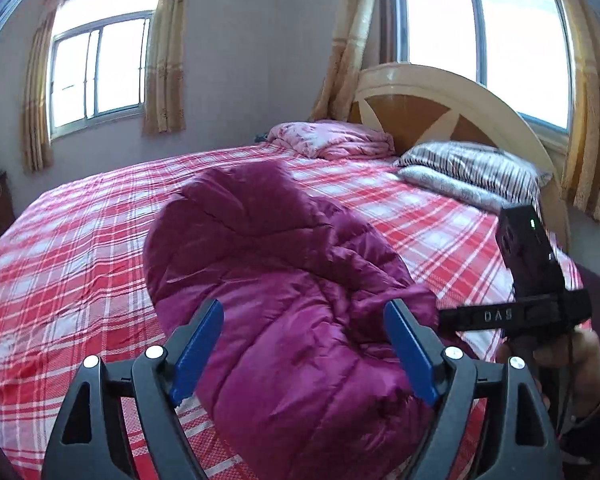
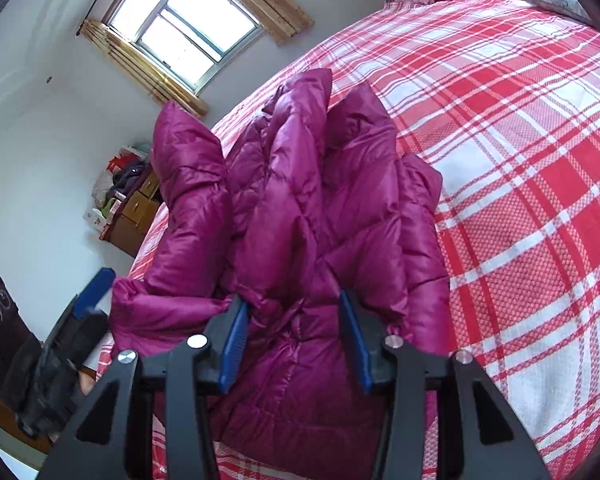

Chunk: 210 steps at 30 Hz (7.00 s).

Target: Fold large clothes

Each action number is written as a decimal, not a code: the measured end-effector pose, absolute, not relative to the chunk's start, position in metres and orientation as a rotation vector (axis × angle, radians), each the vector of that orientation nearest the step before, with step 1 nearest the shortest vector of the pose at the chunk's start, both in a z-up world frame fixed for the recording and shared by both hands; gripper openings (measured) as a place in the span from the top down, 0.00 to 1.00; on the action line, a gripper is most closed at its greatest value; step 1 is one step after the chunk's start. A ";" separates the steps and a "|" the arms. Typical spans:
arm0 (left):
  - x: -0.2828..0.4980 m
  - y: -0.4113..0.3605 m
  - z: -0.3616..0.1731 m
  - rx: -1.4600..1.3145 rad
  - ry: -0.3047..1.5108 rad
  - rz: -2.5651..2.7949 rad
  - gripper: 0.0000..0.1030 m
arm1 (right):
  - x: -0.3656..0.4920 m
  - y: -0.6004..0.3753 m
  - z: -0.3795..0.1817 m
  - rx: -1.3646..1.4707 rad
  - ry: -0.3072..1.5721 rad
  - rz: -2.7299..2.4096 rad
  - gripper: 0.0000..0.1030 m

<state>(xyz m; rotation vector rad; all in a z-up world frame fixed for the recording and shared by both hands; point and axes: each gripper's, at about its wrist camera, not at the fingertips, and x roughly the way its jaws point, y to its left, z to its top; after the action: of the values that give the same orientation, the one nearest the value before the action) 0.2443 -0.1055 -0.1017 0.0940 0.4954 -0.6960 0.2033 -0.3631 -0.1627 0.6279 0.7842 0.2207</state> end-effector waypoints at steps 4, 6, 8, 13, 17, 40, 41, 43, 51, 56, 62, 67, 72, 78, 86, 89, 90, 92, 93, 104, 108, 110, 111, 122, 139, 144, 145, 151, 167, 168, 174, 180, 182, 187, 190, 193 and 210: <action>0.280 -0.079 -0.103 -0.100 0.527 -0.594 0.10 | 0.201 -0.362 -0.165 0.633 0.785 0.217 0.55; 0.304 -0.085 -0.117 -0.088 0.588 -0.510 0.10 | 0.198 -0.359 -0.163 0.609 0.785 0.205 0.55; 0.323 -0.099 -0.135 -0.059 0.653 -0.464 0.10 | 0.194 -0.357 -0.160 0.592 0.780 0.189 0.55; 0.330 -0.127 -0.159 0.025 0.679 -0.426 0.10 | 0.164 -0.359 -0.124 0.539 0.648 0.049 0.51; 0.316 -0.141 -0.161 0.122 0.642 -0.461 0.10 | 0.165 -0.346 -0.077 0.473 0.564 0.054 0.51; 0.323 -0.144 -0.149 0.194 0.571 -0.368 0.10 | 0.193 -0.318 -0.145 0.390 0.792 -0.036 0.91; 0.320 -0.152 -0.149 0.224 0.560 -0.370 0.10 | 0.189 -0.321 -0.150 0.396 0.800 -0.038 0.92; 0.316 -0.162 -0.155 0.283 0.547 -0.355 0.10 | 0.188 -0.325 -0.158 0.423 0.816 -0.031 0.95; 0.324 -0.176 -0.164 0.332 0.575 -0.357 0.10 | 0.176 -0.334 -0.122 0.451 0.714 -0.107 0.57; 0.320 -0.175 -0.162 0.306 0.575 -0.382 0.10 | 0.198 -0.325 -0.063 0.479 0.573 -0.018 0.51; 0.324 -0.149 -0.152 0.224 0.582 -0.327 0.10 | 0.266 -0.335 -0.095 0.595 0.655 0.014 0.51; 0.344 -0.137 -0.143 0.179 0.584 -0.229 0.10 | 0.264 -0.335 -0.132 0.485 0.692 -0.046 0.58; 0.361 -0.165 -0.153 0.259 0.619 -0.141 0.10 | 0.260 -0.336 -0.134 0.406 0.678 -0.074 0.58; 0.362 -0.190 -0.169 0.381 0.603 -0.101 0.10 | 0.260 -0.345 -0.147 0.382 0.680 -0.081 0.60; 0.377 -0.186 -0.184 0.331 0.680 -0.151 0.06 | 0.264 -0.347 -0.159 0.398 0.710 -0.080 0.60; 0.378 -0.186 -0.188 0.310 0.701 -0.165 0.06 | 0.265 -0.346 -0.160 0.390 0.721 -0.088 0.60; 0.378 -0.186 -0.188 0.308 0.705 -0.167 0.06 | 0.266 -0.346 -0.161 0.390 0.724 -0.089 0.60; 0.376 -0.188 -0.190 0.308 0.709 -0.168 0.05 | 0.268 -0.346 -0.161 0.388 0.729 -0.093 0.60; 0.376 -0.188 -0.190 0.309 0.709 -0.168 0.05 | 0.268 -0.346 -0.161 0.386 0.731 -0.094 0.60; 0.378 -0.186 -0.192 0.297 0.718 -0.174 0.05 | 0.271 -0.342 -0.162 0.364 0.742 -0.109 0.59; 0.379 -0.187 -0.194 0.293 0.723 -0.178 0.05 | 0.271 -0.340 -0.163 0.356 0.744 -0.115 0.59; 0.380 -0.187 -0.194 0.291 0.725 -0.180 0.05 | 0.270 -0.340 -0.163 0.353 0.743 -0.117 0.59; 0.380 -0.187 -0.194 0.290 0.726 -0.180 0.05 | 0.270 -0.340 -0.163 0.353 0.744 -0.116 0.59; 0.383 -0.184 -0.196 0.277 0.735 -0.189 0.05 | 0.270 -0.340 -0.162 0.349 0.744 -0.121 0.59; 0.339 -0.087 -0.180 -0.092 0.832 -0.420 0.05 | 0.217 -0.406 -0.146 0.535 0.686 -0.081 0.26; 0.342 -0.085 -0.195 -0.187 0.867 -0.463 0.05 | 0.222 -0.414 -0.167 0.619 0.741 0.020 0.28; 0.343 -0.085 -0.197 -0.197 0.874 -0.468 0.05 | 0.223 -0.415 -0.170 0.639 0.748 0.045 0.30; 0.342 -0.101 -0.199 -0.194 0.888 -0.536 0.10 | 0.233 -0.407 -0.179 0.650 0.787 0.152 0.58; 0.278 -0.082 -0.124 0.062 0.712 -0.438 0.72 | 0.219 -0.332 -0.142 0.605 0.722 0.318 0.79; 0.275 -0.073 -0.120 0.059 0.702 -0.424 0.72 | 0.221 -0.325 -0.140 0.605 0.719 0.334 0.79; 0.265 -0.024 -0.108 0.076 0.664 -0.309 0.72 | 0.241 -0.272 -0.131 0.557 0.734 0.430 0.79; 0.261 0.022 -0.110 0.042 0.662 -0.227 0.72 | 0.262 -0.220 -0.131 0.509 0.760 0.505 0.79; 0.259 0.037 -0.111 0.027 0.660 -0.209 0.72 | 0.269 -0.206 -0.133 0.494 0.769 0.526 0.79; 0.257 0.062 -0.113 0.004 0.656 -0.165 0.72 | 0.283 -0.177 -0.137 0.465 0.792 0.562 0.79; 0.256 0.075 -0.116 -0.007 0.659 -0.139 0.72 | 0.293 -0.160 -0.142 0.451 0.815 0.582 0.79; 0.257 0.088 -0.121 -0.021 0.672 -0.112 0.72 | 0.303 -0.144 -0.149 0.441 0.839 0.598 0.79; 0.253 0.144 -0.146 -0.059 0.724 -0.035 0.72 | 0.336 -0.089 -0.172 0.370 0.921 0.651 0.79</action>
<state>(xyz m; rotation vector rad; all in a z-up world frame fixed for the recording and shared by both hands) 0.2526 0.1438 -0.1460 -0.0590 0.7243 -0.0349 0.3359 -0.0894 -0.1717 0.3695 0.9208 0.6511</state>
